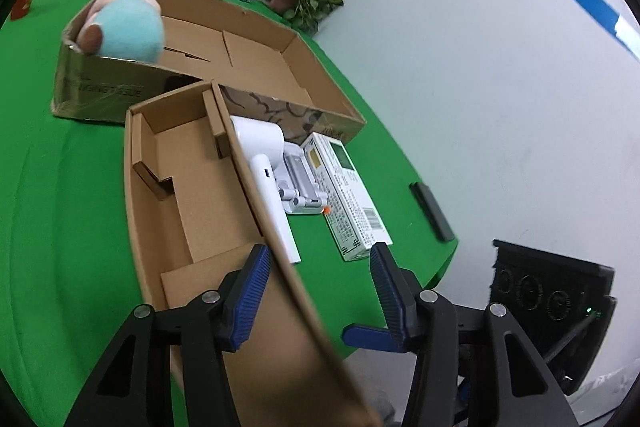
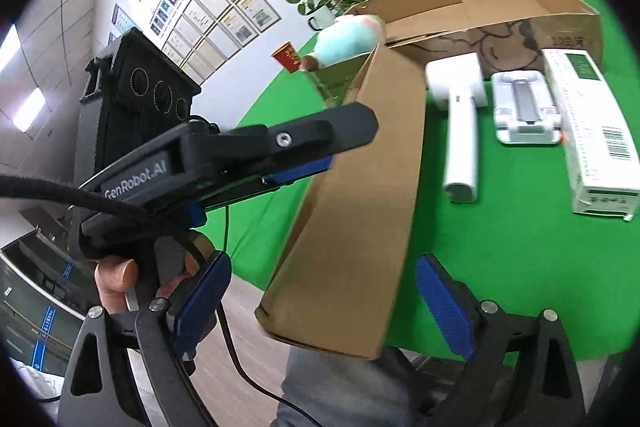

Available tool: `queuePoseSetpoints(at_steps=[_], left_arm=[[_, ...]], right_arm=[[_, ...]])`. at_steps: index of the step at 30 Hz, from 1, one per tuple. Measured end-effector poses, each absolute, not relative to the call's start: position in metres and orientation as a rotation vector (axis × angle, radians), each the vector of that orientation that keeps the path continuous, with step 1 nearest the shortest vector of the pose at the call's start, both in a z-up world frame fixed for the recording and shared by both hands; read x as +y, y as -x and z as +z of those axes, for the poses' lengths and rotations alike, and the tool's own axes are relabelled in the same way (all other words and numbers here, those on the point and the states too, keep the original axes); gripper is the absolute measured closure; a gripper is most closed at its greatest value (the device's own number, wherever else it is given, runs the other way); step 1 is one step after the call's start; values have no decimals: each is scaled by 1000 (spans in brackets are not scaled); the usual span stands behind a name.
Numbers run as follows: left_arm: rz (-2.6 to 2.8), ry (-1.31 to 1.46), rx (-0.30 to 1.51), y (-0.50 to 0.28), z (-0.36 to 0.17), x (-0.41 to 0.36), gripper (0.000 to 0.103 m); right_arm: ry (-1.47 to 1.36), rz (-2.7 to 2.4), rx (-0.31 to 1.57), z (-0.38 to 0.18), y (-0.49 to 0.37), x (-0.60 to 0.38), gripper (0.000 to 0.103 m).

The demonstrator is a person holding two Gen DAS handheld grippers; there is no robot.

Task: Organize objects
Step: 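Grip the insert tray walls with both tools and lift it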

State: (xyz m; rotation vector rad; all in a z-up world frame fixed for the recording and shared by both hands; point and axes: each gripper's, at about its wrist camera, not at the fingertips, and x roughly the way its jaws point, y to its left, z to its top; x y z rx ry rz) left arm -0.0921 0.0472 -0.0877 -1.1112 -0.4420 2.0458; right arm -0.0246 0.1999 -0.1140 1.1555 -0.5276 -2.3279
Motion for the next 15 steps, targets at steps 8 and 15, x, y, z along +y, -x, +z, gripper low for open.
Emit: queuePoseSetpoints(at_steps=[8,15], left_arm=[[2210,1104,-400,84,-82,23,50],[2314,1197,-356,81,-104,-6,50]], right_arm=[[-1176,-2416,-433,-117,38,204,10],[-1292,-2521,-295,-139,52,201,57]])
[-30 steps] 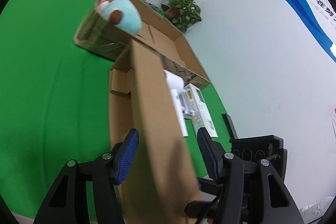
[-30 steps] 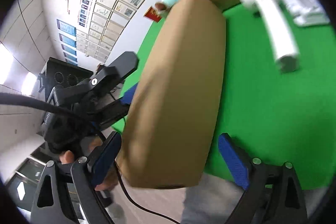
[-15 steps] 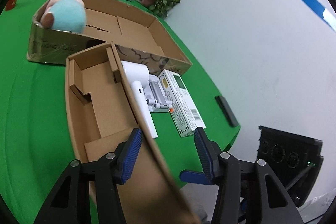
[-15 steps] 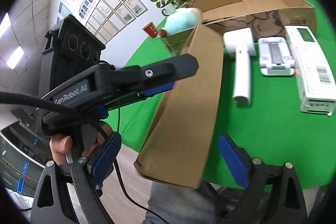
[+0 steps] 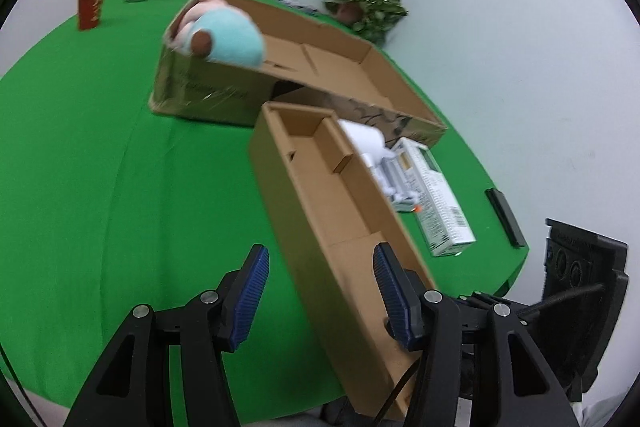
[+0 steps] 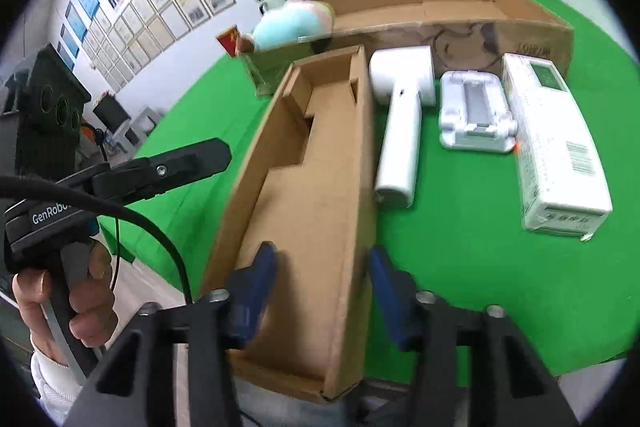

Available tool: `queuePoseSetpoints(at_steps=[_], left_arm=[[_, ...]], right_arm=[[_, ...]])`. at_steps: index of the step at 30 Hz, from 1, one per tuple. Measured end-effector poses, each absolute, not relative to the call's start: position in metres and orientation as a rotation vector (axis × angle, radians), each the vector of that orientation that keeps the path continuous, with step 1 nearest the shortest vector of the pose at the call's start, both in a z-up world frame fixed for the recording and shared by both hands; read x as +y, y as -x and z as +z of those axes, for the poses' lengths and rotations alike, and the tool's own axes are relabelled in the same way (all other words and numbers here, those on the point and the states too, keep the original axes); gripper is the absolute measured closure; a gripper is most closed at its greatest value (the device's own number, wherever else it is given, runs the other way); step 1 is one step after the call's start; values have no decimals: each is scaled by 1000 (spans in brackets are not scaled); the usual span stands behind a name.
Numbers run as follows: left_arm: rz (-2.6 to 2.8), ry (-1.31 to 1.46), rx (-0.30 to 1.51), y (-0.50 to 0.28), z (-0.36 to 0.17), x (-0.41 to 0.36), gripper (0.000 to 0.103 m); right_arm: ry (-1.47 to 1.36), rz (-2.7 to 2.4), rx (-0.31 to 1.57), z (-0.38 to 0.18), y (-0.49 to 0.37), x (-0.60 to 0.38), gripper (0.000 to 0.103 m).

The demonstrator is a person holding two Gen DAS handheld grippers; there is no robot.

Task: Organize objects
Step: 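Grip the insert tray walls with both tools and lift it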

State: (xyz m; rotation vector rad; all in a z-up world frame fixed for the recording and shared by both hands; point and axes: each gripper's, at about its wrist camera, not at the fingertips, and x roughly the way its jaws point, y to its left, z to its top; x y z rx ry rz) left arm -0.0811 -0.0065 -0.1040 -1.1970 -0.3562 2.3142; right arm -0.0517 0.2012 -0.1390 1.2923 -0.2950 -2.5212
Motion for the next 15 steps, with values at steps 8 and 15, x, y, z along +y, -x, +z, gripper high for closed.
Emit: queuePoseSetpoints(at_steps=[8,15], left_arm=[[2336,1239,-337,84,-119,-16,53],[2328,1264,-321,95,-127,-3,79]], right_arm=[[-1236,-2596,-173,-137,53,181,69],[-1218,-2648,-110,-132,80,176,90]])
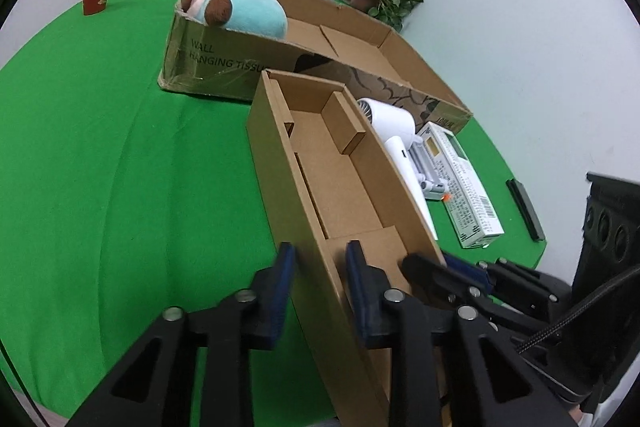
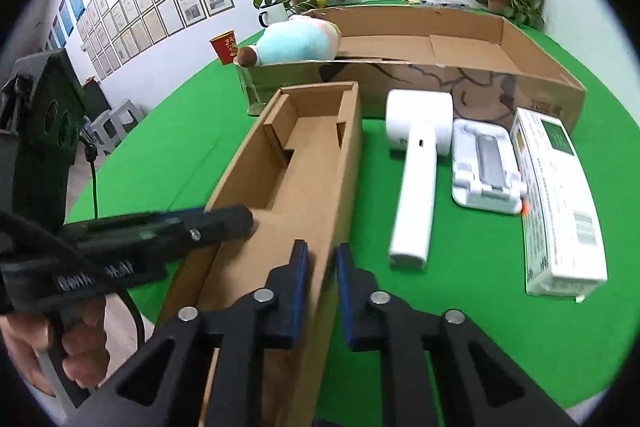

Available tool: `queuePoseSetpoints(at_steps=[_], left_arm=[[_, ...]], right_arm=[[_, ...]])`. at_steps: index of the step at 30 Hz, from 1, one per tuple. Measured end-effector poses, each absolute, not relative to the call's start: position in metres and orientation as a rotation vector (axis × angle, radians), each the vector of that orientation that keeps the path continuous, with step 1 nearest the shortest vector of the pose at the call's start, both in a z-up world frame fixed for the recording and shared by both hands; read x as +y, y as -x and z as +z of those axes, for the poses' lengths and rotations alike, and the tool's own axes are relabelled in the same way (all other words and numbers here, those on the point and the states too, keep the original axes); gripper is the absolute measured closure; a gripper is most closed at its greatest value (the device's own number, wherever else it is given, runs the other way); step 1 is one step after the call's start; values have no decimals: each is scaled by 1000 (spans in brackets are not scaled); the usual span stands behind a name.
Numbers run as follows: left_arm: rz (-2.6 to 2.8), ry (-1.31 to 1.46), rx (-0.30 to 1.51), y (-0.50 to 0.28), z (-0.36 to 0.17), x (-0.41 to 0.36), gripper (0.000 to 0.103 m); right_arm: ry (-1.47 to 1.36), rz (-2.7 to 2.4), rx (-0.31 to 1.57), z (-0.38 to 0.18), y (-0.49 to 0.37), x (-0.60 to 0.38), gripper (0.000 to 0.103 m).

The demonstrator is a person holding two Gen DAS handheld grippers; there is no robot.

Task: Organize objects
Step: 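Grip the insert tray walls with both tools and lift it, then carry the insert tray over the box and lower it inside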

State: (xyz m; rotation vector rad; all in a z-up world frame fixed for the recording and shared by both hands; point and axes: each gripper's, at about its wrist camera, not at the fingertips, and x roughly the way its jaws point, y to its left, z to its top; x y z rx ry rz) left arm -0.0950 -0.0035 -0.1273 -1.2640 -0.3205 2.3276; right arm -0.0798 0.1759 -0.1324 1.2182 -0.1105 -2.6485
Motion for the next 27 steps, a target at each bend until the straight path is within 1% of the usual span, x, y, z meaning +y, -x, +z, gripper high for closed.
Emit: queuePoseSetpoints(at_steps=[3,7,10,14,19,22,27], left_arm=[[2339,1261,-304,94,-126,-1,80],[2382,1249,-234,91,-122,5,84],[2415,1230,-213,86,-115,6,86],[2473,1155,-189,80,-95,7,87],[2532,1037,-167,79,-66,10,88],[2561,986,-162,84,-49,11,89],[2585,883,-115,97,-14,20,89]], right_arm=[[-1219,-2667,-100,-132,82,175,92],[-1223,-2703,-29,-131,80,168,93],[-1209,-2720,-50,-128,77,169,94],[-1145,-2747,-83,-116,70,169,94],[-1037,-2793,-81,-92,69,171,94],[-977,-2809,-58,-79,73,174,94],[-885,-2852,-90,-57,85,184,94]])
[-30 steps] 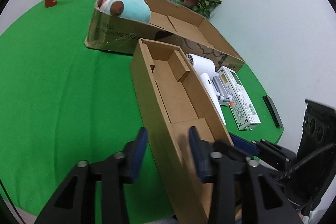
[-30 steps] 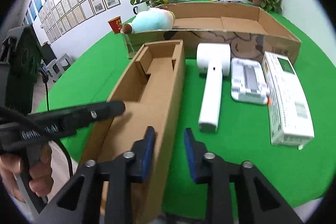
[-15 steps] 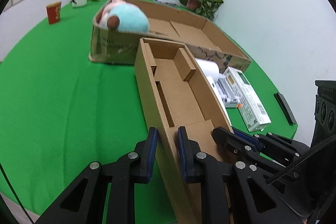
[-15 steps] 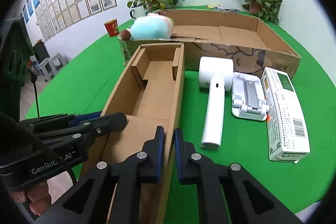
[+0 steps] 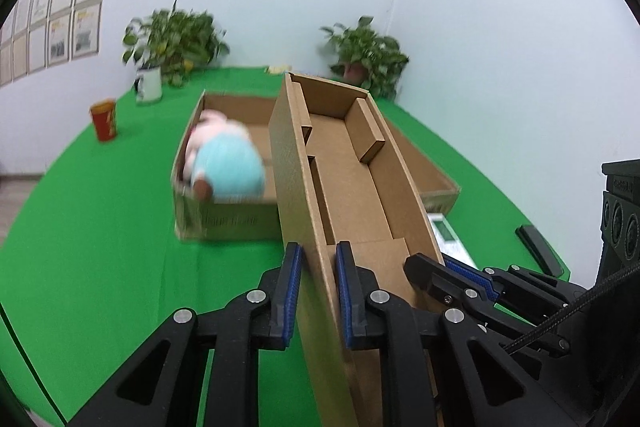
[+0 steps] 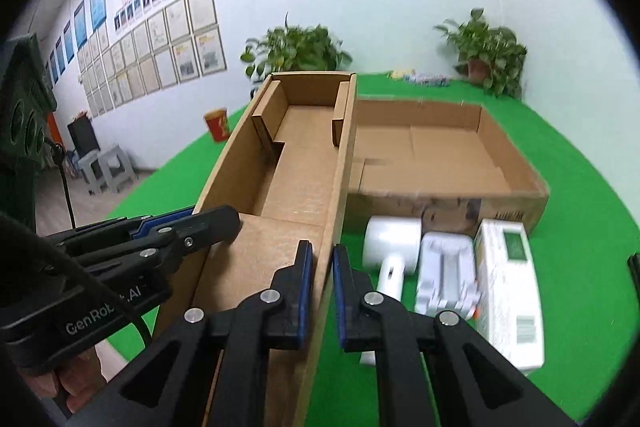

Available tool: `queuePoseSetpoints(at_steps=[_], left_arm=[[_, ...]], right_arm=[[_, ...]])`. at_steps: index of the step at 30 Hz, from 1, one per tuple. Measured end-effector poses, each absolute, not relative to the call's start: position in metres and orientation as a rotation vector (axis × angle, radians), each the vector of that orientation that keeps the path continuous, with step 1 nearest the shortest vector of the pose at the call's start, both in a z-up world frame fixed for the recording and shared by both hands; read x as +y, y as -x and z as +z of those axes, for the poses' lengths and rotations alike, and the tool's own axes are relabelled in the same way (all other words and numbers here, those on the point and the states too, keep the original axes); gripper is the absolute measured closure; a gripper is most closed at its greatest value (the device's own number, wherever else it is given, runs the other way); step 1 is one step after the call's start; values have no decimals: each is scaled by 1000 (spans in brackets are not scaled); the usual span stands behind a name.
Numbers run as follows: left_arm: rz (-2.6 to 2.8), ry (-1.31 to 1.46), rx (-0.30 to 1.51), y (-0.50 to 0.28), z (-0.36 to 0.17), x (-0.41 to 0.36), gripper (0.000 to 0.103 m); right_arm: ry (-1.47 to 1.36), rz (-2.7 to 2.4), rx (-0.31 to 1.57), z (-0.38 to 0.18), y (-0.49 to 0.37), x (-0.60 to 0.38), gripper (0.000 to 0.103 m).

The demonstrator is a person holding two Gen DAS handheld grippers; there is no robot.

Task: Organize objects
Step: 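Carry the insert tray over the box and lower it inside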

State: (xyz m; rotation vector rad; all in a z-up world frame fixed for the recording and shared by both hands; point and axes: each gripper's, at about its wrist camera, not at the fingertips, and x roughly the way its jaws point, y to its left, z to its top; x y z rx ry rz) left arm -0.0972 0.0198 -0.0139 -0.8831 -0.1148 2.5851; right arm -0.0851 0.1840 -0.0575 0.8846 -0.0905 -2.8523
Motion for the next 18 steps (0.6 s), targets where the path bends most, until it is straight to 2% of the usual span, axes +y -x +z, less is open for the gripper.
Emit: queuePoseSetpoints(at_steps=[10,18], left_arm=[[2647,680,-63,139,62,36,89],[2637,707,-91,227,101,46,89]], right_arm=[[-693,-2924,-78,2,135,200,95],[-704,-2925,-50,30,205,217,96]])
